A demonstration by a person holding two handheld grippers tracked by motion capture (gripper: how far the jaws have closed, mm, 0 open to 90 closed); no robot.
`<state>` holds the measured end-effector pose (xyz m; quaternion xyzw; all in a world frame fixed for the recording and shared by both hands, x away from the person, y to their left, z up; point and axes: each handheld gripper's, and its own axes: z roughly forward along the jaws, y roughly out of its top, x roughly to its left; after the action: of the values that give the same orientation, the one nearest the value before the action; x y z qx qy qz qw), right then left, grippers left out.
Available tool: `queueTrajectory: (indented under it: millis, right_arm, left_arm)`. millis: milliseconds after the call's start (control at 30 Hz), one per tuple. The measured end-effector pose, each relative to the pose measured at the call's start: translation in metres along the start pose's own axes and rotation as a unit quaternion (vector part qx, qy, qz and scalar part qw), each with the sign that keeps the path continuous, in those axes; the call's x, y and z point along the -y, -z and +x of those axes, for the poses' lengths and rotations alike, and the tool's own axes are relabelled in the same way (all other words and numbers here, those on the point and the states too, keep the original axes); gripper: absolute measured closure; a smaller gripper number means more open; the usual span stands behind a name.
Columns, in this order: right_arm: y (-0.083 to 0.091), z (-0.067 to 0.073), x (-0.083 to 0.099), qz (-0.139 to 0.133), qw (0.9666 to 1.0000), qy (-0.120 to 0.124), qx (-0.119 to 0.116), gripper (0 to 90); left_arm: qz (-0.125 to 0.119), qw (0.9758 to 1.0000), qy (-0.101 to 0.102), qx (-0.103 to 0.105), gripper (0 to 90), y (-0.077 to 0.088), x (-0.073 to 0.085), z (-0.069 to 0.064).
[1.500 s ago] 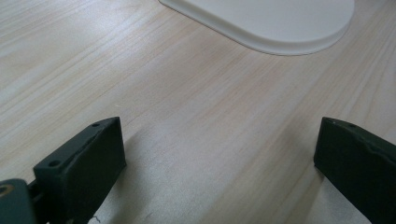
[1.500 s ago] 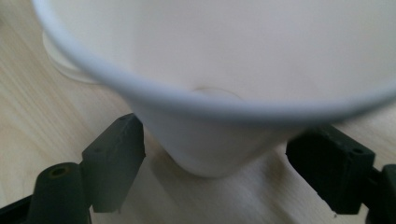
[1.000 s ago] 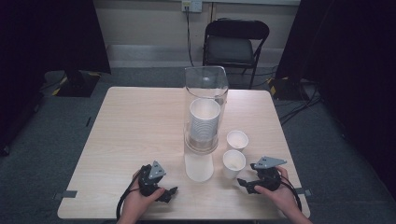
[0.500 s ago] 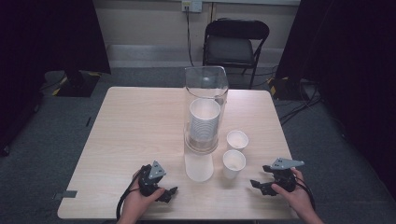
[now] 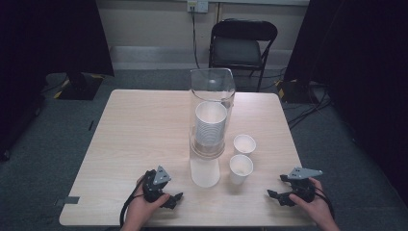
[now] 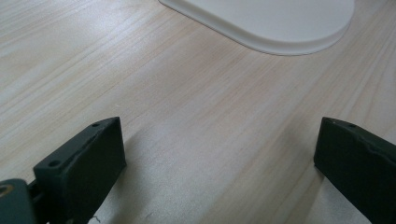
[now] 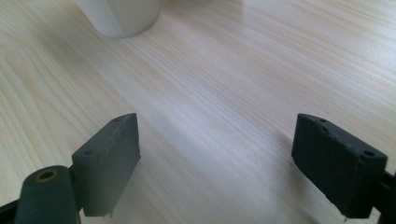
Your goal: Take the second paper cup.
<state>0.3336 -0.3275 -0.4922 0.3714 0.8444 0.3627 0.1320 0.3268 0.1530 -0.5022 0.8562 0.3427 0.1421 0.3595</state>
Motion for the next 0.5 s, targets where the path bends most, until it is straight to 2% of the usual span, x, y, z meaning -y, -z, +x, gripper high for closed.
queueTrajectory:
  millis: [300, 500]
  right_arm:
    - [0.008, -0.009, 0.010, 0.000, 0.9999, 0.001, 0.016, 15.3]
    - [0.009, -0.011, 0.013, -0.002, 0.9997, 0.012, 0.021, 15.2]
  left_arm:
    - [0.000, 1.0000, 0.000, 0.000, 1.5, 0.000, 0.000, 0.000]
    - [-0.002, 1.0000, 0.004, -0.001, 1.5, 0.000, 0.000, -0.001]
